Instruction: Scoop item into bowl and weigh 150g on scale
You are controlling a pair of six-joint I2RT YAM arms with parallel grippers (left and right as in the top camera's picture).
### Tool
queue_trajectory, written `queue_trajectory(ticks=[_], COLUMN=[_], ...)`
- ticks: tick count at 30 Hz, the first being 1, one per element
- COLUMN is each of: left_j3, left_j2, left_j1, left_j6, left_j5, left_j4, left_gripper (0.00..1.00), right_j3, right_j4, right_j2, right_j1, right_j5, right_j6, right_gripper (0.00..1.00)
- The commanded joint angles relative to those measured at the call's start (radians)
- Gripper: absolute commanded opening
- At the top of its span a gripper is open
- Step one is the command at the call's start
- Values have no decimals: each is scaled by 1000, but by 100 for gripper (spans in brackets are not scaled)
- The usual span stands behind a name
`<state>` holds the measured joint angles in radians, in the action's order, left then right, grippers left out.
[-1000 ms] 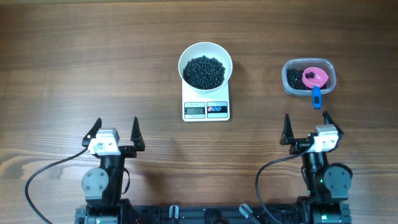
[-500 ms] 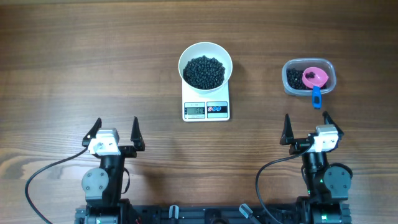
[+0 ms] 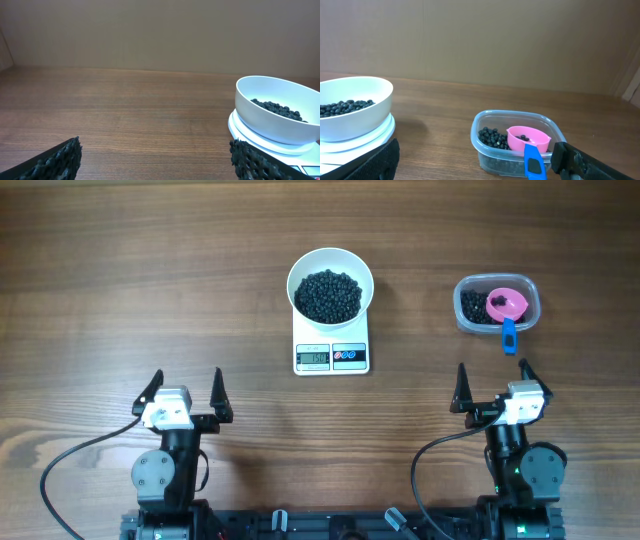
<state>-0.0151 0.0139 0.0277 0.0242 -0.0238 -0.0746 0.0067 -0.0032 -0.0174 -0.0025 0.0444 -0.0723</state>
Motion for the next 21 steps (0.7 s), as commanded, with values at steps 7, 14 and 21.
queue_trajectory(ticks=[7,14,21], left_j3=[10,10,10], left_j2=[-11,-11,-11], left_j1=[-14,-14,-15], left_j6=[-6,-6,-6], left_j5=[10,11,10], left_j4=[0,-1,-1], left_gripper=[100,100,100], right_j3=[-1,-1,-1], right_j4=[3,3,3], right_j2=[14,14,14], right_j1=[5,5,5], right_j5=[9,9,9], right_j6=[-4,-4,-4], right_gripper=[100,100,100])
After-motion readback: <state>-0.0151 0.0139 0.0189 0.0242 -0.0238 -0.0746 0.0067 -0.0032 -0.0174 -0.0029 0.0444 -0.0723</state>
